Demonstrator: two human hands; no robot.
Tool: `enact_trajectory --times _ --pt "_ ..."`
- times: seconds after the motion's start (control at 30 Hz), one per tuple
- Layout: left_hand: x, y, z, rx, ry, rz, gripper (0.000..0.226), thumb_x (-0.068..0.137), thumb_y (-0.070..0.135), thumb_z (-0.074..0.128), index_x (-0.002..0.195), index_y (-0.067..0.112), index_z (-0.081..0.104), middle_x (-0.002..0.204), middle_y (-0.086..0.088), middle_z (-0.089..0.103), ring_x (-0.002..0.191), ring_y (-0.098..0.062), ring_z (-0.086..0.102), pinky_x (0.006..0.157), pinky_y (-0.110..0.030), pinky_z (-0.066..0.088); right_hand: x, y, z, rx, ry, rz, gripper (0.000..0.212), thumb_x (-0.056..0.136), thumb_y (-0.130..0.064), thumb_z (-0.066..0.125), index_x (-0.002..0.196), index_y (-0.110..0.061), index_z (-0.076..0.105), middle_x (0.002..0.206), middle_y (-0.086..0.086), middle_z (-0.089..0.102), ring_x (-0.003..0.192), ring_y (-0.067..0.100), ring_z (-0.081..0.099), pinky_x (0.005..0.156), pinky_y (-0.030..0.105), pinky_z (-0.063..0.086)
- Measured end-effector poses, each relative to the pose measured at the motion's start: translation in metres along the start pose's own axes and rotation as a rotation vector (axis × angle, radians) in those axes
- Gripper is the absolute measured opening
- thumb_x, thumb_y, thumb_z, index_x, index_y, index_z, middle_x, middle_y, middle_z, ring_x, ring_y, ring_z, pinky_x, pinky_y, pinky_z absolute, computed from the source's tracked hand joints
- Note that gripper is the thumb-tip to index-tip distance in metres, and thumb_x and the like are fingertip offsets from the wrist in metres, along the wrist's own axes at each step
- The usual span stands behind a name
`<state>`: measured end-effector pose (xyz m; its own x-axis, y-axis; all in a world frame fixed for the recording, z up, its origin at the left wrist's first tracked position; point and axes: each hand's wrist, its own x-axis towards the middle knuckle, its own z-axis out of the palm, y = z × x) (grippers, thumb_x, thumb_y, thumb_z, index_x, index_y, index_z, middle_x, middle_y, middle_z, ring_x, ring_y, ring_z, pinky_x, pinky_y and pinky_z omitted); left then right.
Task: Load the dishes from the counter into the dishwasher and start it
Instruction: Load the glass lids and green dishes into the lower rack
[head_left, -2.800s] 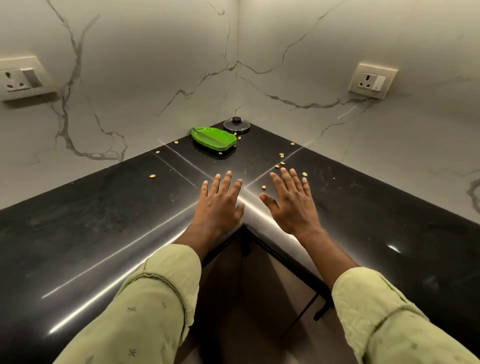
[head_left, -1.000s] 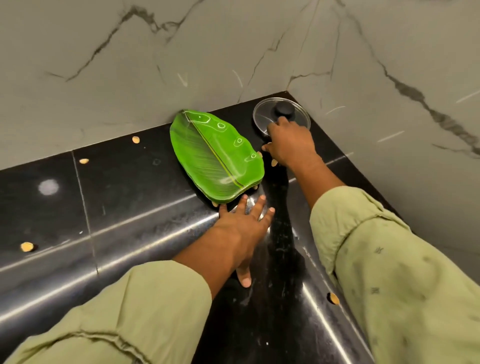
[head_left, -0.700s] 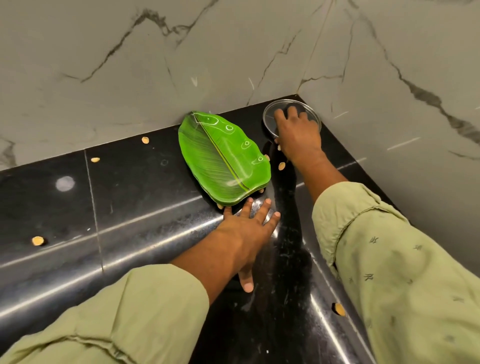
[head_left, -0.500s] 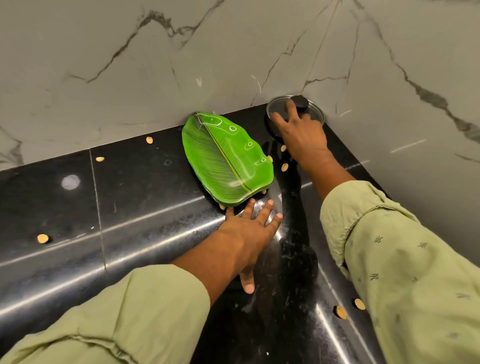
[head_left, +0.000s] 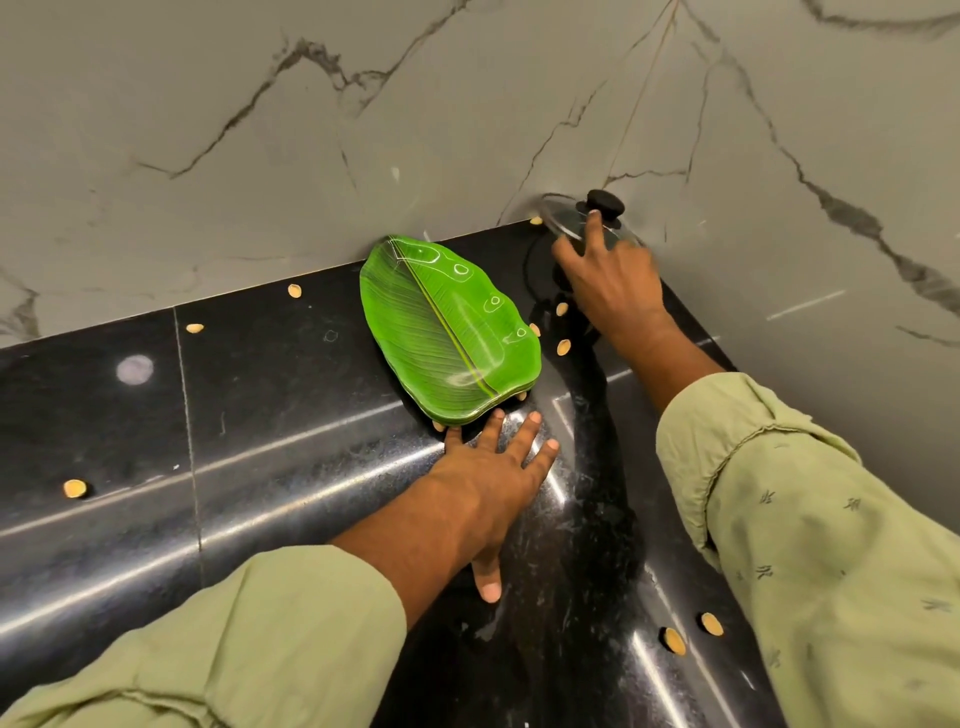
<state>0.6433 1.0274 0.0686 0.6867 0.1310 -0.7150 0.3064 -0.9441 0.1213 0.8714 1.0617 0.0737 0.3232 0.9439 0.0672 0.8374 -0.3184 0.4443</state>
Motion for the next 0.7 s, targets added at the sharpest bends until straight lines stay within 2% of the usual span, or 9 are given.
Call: enact_trajectory --times 0.1,0.2,0.3,0.37,0.43,0.53,0.6,0.63,0.7 --pt "0.0 0.0 0.001 -0.005 0.002 0.001 0.152 0.061 0.04 0.092 0.152 0.02 -0.028 0.156 -0.006 -0.039 0.145 -0.041 -0.025 0.113 -0.073 0.005 0.008 0.007 -0.01 0.079 0.061 0.098 0.046 0.096 0.0 0.048 0.136 -0.01 0.028 0.116 0.031 0.058 0.07 0.036 0.06 0.057 0.039 0.041" --pt "-0.001 0.0 0.001 0.003 0.003 0.001 0.153 0.06 0.041 0.092 0.152 0.02 -0.029 0.156 -0.007 -0.039 0.145 -0.042 -0.025 0.113 -0.073 0.006 0.011 0.005 -0.008 0.15 0.118 0.16 0.06 0.091 0.007 0.051 0.144 -0.007 0.026 0.089 0.023 0.063 0.065 0.034 0.053 0.057 0.039 0.039" --pt "-0.001 -0.001 0.001 0.008 0.006 -0.003 0.154 0.059 0.043 0.092 0.152 0.02 -0.028 0.156 -0.006 -0.039 0.145 -0.041 -0.025 0.113 -0.073 0.007 0.008 0.002 -0.01 0.272 0.206 0.313 0.045 0.095 0.003 0.049 0.138 0.0 0.036 0.096 0.023 0.067 0.084 0.04 0.066 0.064 0.042 0.047" --pt "-0.001 -0.001 0.001 0.017 0.009 -0.013 0.154 0.058 0.044 0.093 0.152 0.02 -0.028 0.156 -0.006 -0.039 0.146 -0.041 -0.025 0.113 -0.073 0.009 0.003 0.0 -0.016 0.51 0.299 0.55 0.029 0.1 -0.005 0.044 0.129 -0.001 0.047 0.104 0.02 0.067 0.092 0.037 0.067 0.071 0.04 0.05" --pt "0.0 -0.001 0.001 0.017 0.009 -0.018 0.155 0.058 0.044 0.093 0.152 0.021 -0.028 0.156 -0.005 -0.039 0.146 -0.04 -0.024 0.113 -0.073 0.01 -0.003 -0.003 -0.021 0.746 0.35 0.797 0.024 0.101 -0.008 0.043 0.121 -0.004 0.053 0.107 0.015 0.066 0.095 0.029 0.065 0.07 0.033 0.047" --pt "0.0 -0.001 0.001 0.022 0.016 -0.026 0.155 0.057 0.044 0.093 0.152 0.021 -0.028 0.157 -0.004 -0.038 0.146 -0.039 -0.024 0.113 -0.072 0.011 -0.016 -0.01 -0.019 1.09 0.37 1.034 0.021 0.096 -0.006 0.044 0.111 -0.004 0.059 0.102 0.01 0.064 0.087 0.023 0.061 0.066 0.026 0.039" --pt "-0.001 -0.001 0.0 0.03 0.022 -0.03 0.155 0.058 0.045 0.093 0.152 0.022 -0.027 0.157 -0.004 -0.037 0.147 -0.038 -0.024 0.114 -0.071 0.01 -0.028 -0.016 -0.013 1.374 0.411 1.182 0.02 0.088 -0.005 0.047 0.103 -0.003 0.061 0.095 0.008 0.065 0.08 0.024 0.062 0.067 0.029 0.047" --pt "-0.001 -0.001 -0.001 0.036 0.026 -0.031 0.154 0.058 0.045 0.093 0.153 0.022 -0.027 0.157 -0.003 -0.037 0.147 -0.038 -0.023 0.114 -0.071 0.01 -0.034 -0.018 -0.012 1.531 0.443 1.25 0.019 0.086 -0.005 0.049 0.099 -0.004 0.062 0.092 0.009 0.067 0.076 0.025 0.065 0.067 0.035 0.055" --pt "-0.003 0.0 -0.001 0.046 0.028 -0.032 0.154 0.058 0.045 0.092 0.153 0.022 -0.026 0.158 -0.004 -0.036 0.147 -0.037 -0.023 0.114 -0.07 0.009 -0.055 -0.024 -0.015 1.84 0.476 1.319 0.016 0.089 -0.001 0.048 0.1 -0.005 0.06 0.084 0.012 0.068 0.067 0.021 0.067 0.06 0.04 0.06"
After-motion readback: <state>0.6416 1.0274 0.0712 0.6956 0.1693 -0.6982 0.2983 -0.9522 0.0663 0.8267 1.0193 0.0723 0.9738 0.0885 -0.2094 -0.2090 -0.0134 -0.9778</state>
